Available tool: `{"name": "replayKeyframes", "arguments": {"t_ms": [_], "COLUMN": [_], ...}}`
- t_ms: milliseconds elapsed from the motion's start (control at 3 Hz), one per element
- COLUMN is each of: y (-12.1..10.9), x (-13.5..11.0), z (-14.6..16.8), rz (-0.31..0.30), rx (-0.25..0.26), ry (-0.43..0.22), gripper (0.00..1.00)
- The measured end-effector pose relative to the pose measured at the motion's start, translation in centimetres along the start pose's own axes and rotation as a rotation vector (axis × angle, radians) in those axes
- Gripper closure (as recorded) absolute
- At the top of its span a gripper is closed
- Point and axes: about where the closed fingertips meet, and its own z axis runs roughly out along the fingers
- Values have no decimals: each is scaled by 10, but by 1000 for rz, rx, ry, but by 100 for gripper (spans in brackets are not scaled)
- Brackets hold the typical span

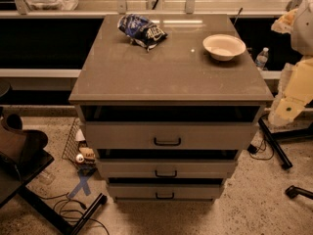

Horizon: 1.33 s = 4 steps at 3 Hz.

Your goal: Open middle drawer

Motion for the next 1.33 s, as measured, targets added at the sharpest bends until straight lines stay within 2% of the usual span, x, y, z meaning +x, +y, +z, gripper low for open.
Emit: {"name": "replayKeyframes", "arguments": {"t_ms": [333, 667, 1000, 1333], "y": [1, 10, 48, 90], "x": [-2, -5, -7, -9], "z": [6, 36, 91, 165], "rz": [0, 5, -8, -28], "rx": [16, 36, -6, -54], "ry": [-22, -93, -216, -337], "gripper": [0, 0, 0, 0]}}
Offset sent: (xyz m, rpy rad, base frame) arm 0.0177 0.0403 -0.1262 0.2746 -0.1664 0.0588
